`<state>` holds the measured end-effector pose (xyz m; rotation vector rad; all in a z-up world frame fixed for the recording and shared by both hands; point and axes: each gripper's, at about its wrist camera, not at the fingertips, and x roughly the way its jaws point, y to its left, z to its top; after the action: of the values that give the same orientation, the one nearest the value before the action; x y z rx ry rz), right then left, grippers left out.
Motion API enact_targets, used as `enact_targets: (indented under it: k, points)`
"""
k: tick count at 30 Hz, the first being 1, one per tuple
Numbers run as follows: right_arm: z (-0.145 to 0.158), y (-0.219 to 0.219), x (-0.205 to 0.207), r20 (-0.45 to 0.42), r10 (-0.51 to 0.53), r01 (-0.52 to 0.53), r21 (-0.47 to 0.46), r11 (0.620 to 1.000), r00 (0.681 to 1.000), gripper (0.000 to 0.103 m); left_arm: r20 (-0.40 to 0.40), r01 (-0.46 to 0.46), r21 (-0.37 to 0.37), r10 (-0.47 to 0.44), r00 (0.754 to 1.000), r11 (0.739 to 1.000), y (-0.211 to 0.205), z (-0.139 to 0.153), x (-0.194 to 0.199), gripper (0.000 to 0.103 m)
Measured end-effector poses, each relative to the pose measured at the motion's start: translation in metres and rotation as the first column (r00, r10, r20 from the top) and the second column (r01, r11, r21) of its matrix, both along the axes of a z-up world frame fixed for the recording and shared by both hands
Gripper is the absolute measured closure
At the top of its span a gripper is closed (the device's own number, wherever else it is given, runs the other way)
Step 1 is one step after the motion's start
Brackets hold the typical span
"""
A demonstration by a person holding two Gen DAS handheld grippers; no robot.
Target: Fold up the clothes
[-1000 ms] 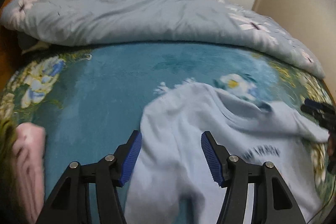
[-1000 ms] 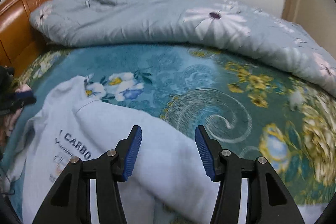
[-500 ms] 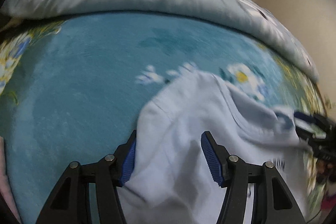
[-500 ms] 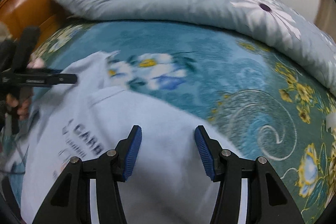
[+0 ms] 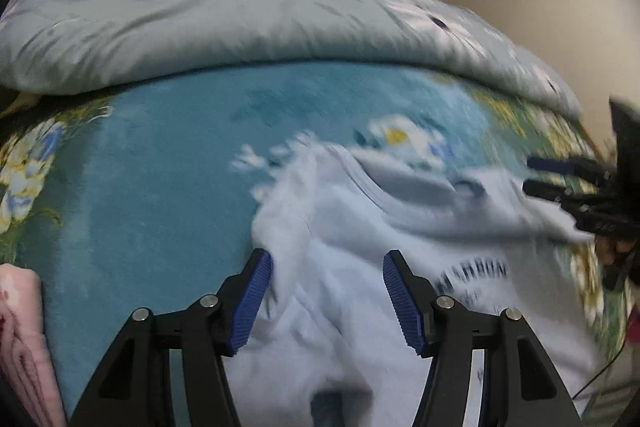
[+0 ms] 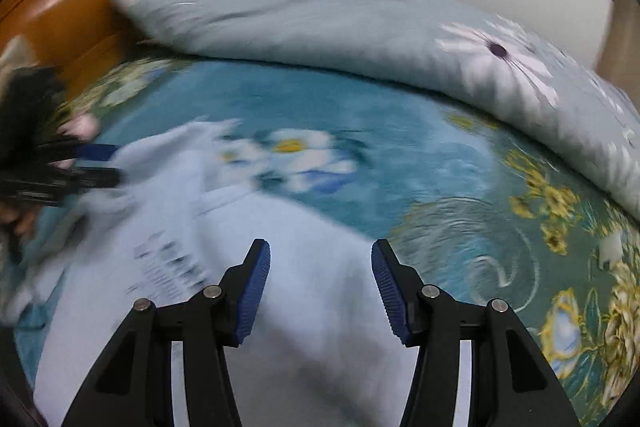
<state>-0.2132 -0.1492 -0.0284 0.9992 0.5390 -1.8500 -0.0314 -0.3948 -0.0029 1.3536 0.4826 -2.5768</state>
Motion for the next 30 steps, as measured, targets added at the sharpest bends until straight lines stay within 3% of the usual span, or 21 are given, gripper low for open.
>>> enact_targets:
  k: [3, 6, 9, 11, 12, 13, 14, 16, 18, 20, 22, 25, 27, 30]
  points:
    - [-0.019, -0.009, -0.023, 0.055, -0.047, 0.044, 0.041, 0.998, 0.997, 0.049, 0.046, -0.047, -0.01, 0.047, 0.998, 0.999, -0.015, -0.013, -0.016, 0.04]
    - [-0.033, -0.014, -0.024, 0.082, -0.022, 0.018, 0.06, 0.998, 0.996, 0.049, 0.097, -0.06, -0.033, 0.063, 0.993, 0.998, -0.026, -0.028, -0.031, 0.04]
    - [-0.037, -0.018, -0.013, 0.043, 0.033, -0.037, 0.092, 0.995, 0.999, 0.05, 0.11, -0.059, 0.028, 0.056, 0.992, 0.998, -0.032, -0.039, -0.038, 0.04]
    - [-0.035, -0.02, -0.009, 0.038, 0.044, -0.047, 0.103, 0.994, 0.998, 0.067, 0.106, -0.047, 0.07, 0.04, 0.994, 0.996, -0.031, -0.044, -0.041, 0.041]
    - [-0.033, -0.02, -0.007, 0.038, 0.046, -0.05, 0.107, 0.993, 0.998, 0.081, 0.101, -0.033, 0.071, 0.025, 0.995, 0.997, -0.028, -0.044, -0.041, 0.042]
    - [-0.032, -0.019, -0.004, 0.035, 0.048, -0.052, 0.111, 0.992, 0.998, 0.093, 0.097, -0.017, 0.065, 0.011, 0.995, 0.998, -0.026, -0.044, -0.042, 0.055]
    - [-0.03, -0.019, -0.001, 0.027, 0.056, -0.059, 0.118, 0.991, 0.998, 0.094, 0.099, -0.002, 0.062, -0.005, 0.995, 0.998, -0.024, -0.043, -0.042, 0.075]
    - [-0.027, -0.019, 0.006, 0.002, 0.071, -0.071, 0.13, 0.989, 0.997, 0.096, 0.108, 0.008, 0.064, -0.015, 0.994, 0.998, -0.022, -0.043, -0.043, 0.097]
    - [-0.019, -0.015, 0.007, -0.037, 0.056, -0.051, 0.12, 0.991, 0.998, 0.096, 0.089, 0.023, 0.038, -0.027, 0.996, 0.999, -0.019, -0.034, -0.044, 0.098]
    - [-0.001, -0.008, 0.001, -0.131, 0.003, 0.008, 0.088, 0.996, 0.991, 0.096, 0.052, 0.041, -0.007, -0.041, 0.998, 0.999, -0.013, -0.02, -0.045, 0.099]
    - [0.02, 0.0, -0.009, -0.239, -0.075, 0.087, 0.038, 0.996, 0.968, 0.096, 0.016, 0.058, -0.052, -0.057, 0.998, 0.997, -0.008, -0.007, -0.046, 0.099]
    - [0.034, 0.003, -0.025, -0.331, -0.17, 0.176, -0.012, 0.984, 0.928, 0.097, -0.029, 0.095, -0.13, -0.099, 0.995, 0.987, 0.003, 0.012, -0.058, 0.098]
    - [0.033, 0.0, -0.036, -0.355, -0.212, 0.22, -0.017, 0.975, 0.911, 0.096, -0.007, 0.105, -0.163, -0.108, 0.994, 0.981, 0.007, 0.01, -0.068, 0.098]
    - [0.004, -0.01, -0.053, -0.316, -0.231, 0.26, 0.052, 0.964, 0.92, 0.096, 0.055, 0.111, -0.194, -0.102, 0.993, 0.975, 0.008, -0.003, -0.082, 0.094]
